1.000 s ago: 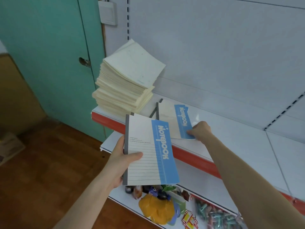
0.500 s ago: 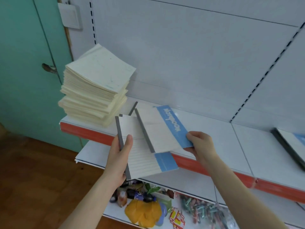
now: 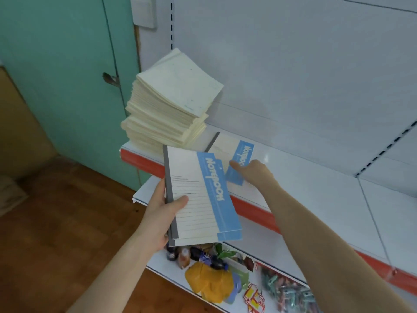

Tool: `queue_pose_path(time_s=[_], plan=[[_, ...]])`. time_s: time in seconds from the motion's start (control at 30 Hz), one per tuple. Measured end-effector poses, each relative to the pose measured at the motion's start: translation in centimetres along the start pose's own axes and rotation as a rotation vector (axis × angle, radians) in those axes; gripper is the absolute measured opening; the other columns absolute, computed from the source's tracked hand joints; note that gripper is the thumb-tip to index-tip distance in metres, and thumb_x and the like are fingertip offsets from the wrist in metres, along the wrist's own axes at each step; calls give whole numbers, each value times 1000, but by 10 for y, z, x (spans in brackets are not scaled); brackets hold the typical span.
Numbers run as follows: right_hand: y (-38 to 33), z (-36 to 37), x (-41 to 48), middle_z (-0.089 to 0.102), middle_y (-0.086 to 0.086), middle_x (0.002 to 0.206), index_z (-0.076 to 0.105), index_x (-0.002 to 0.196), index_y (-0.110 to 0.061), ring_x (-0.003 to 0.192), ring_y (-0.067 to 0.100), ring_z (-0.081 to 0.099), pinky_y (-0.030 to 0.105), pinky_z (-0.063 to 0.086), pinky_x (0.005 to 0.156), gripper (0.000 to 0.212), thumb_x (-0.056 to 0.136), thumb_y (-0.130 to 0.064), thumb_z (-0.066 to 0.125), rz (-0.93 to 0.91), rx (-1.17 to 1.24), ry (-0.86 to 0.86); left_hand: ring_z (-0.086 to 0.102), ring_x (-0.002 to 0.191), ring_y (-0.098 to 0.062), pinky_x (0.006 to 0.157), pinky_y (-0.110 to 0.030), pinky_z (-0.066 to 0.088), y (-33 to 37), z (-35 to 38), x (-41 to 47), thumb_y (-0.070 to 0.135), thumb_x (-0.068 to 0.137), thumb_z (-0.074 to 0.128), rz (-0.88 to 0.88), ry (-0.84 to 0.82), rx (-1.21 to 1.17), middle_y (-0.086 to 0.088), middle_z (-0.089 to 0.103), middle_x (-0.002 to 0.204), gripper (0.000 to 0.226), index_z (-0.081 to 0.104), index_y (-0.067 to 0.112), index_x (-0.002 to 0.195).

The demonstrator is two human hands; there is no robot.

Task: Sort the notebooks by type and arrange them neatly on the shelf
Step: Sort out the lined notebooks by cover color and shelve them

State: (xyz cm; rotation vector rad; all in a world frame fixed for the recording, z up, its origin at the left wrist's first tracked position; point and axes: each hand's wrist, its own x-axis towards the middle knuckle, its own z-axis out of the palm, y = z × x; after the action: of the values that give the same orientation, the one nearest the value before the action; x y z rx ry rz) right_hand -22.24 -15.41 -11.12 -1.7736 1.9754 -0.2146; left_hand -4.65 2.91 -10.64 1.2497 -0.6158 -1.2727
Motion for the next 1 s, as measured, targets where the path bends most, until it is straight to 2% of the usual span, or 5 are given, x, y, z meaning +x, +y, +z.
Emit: queue_pose_path(time_s=[0.1, 0.37, 0.57, 0.8, 1.0], plan=[[-8, 10, 5, 58, 10, 109, 48, 115, -5, 101, 28, 57, 30, 40, 72, 70, 76, -62, 60, -8, -156, 12, 66, 93, -17, 70, -36, 54, 1, -9, 0, -1, 88, 56, -6, 8, 13, 3, 70, 100, 45, 54, 36, 115], [17, -12, 9, 49, 7, 88, 43, 94, -7, 85, 22, 50, 30, 41, 69, 42, 78, -32, 72, 66, -18, -43, 66, 93, -17, 70, -37, 54, -1, -19, 1, 1, 89, 57, -18, -33, 66, 5, 70, 99, 42, 54, 37, 111], [43, -20, -1, 56, 19, 94, 55, 98, 5, 76, 29, 52, 38, 51, 65, 18, 90, -5, 43, 162, 367, 273, 65, 97, -20, 67, -34, 54, -2, -17, 5, 2, 90, 56, -10, -93, 74, 2, 69, 104, 43, 51, 31, 121], [56, -59, -85, 51, 6, 95, 47, 116, -2, 73, 18, 53, 24, 48, 53, 22, 96, -11, 45, 118, 884, 429, 67, 83, -2, 58, -21, 55, -2, 15, 9, 26, 90, 54, 89, -209, 55, 15, 68, 97, 34, 46, 44, 118], [70, -37, -149, 56, 1, 84, 49, 102, -10, 70, 13, 54, 28, 48, 58, 8, 95, -9, 45, 86, 741, 369, 64, 98, -2, 80, -26, 53, -2, 71, 14, 24, 88, 57, 176, -331, 11, 13, 65, 111, 41, 45, 34, 126]])
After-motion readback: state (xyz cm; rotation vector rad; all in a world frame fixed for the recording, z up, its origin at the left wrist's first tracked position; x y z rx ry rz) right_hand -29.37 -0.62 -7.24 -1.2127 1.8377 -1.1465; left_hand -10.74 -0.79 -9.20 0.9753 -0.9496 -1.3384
